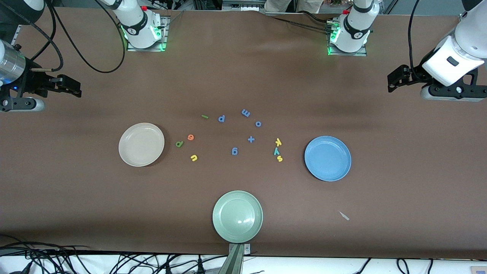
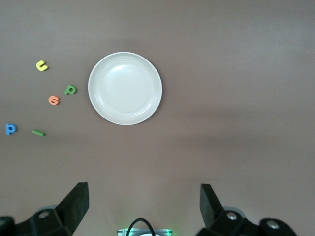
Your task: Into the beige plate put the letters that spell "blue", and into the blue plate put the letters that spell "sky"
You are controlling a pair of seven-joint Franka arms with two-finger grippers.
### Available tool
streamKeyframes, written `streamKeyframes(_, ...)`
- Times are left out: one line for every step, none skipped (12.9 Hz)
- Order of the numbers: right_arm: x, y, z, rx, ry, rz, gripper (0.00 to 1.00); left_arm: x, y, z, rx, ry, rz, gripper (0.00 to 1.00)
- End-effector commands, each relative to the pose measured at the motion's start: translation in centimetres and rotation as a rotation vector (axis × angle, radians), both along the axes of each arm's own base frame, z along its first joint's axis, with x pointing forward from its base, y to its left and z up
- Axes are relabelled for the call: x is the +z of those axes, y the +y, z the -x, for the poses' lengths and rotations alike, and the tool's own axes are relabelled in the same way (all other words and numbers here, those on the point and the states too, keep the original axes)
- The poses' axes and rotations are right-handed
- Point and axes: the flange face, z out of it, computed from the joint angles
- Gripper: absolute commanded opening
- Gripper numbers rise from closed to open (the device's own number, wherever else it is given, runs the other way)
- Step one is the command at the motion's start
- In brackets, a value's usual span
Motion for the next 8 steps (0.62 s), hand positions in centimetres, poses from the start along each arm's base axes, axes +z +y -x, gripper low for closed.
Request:
streamKeyframes(0.59, 0.02, -0.4, 0.008, -0.015, 0.014, 1.0, 0.55, 0.19, 0.24, -0.018, -0.014, -0.01, 1.0)
streamKeyframes(0.61, -0.03, -0.42, 0.015, -0.016, 0.018, 1.0, 0.55, 0.11, 0.25, -0.019, -0.014, -0.011, 1.0)
streamKeyframes(0.67, -0.01, -0.43, 0.016, -0.017, 0.016, 1.0, 0.55, 0.13, 0.25, -0.019, -0.014, -0.012, 1.0)
streamKeyframes(0.66, -0.03, -0.41, 0.015, -0.016, 0.018, 1.0, 0.55, 0.11, 0.25, -0.018, -0.014, -0.011, 1.0)
streamKeyframes(0.59, -0.02, -0.4, 0.015, -0.014, 0.016, 1.0, 0.54, 0.11, 0.27, -0.018, -0.013, -0.011, 1.0)
streamKeyframes(0.66, 0.02, -0.41, 0.014, -0.016, 0.013, 1.0, 0.54, 0.21, 0.26, -0.016, -0.013, -0.012, 1.0)
streamKeyframes(0.66, 0.04, -0.41, 0.013, -0.016, 0.012, 1.0, 0.54, 0.13, 0.27, -0.018, -0.013, -0.012, 1.0)
streamKeyframes(0.59, 0.0, -0.4, 0.015, -0.014, 0.015, 1.0, 0.54, 0.13, 0.27, -0.018, -0.013, -0.012, 1.0)
